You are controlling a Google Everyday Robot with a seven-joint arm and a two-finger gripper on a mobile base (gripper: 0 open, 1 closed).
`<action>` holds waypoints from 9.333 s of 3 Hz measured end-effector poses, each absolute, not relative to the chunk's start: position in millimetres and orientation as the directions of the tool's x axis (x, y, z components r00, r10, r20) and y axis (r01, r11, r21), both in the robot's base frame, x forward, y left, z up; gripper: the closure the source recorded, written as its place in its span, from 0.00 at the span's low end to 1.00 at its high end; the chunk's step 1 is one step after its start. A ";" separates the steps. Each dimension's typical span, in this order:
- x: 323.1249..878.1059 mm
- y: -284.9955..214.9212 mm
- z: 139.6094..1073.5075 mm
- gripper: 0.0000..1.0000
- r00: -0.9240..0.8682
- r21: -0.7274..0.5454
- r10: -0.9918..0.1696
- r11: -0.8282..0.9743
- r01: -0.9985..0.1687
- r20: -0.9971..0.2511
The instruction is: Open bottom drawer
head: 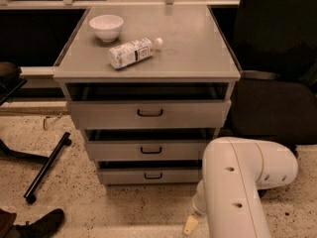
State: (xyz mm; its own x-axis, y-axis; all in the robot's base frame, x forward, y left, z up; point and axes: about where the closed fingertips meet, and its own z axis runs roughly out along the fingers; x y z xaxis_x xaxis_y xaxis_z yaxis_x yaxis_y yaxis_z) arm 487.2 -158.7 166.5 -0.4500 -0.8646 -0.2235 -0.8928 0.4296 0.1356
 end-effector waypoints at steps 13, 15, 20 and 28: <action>691.9 -54.8 147.1 0.00 0.024 -0.279 -0.932 0.084 -0.957 -0.362; 687.0 -56.5 150.1 0.00 -0.007 -0.258 -0.925 0.113 -0.960 -0.379; 626.8 -72.1 149.6 0.00 -0.126 -0.140 -0.938 0.179 -0.974 -0.323; 508.8 -96.6 158.7 0.00 -0.395 0.032 -0.840 0.414 -0.910 -0.372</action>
Offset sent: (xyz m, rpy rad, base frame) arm 0.0765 0.0202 0.0155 0.1079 -0.2464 0.1189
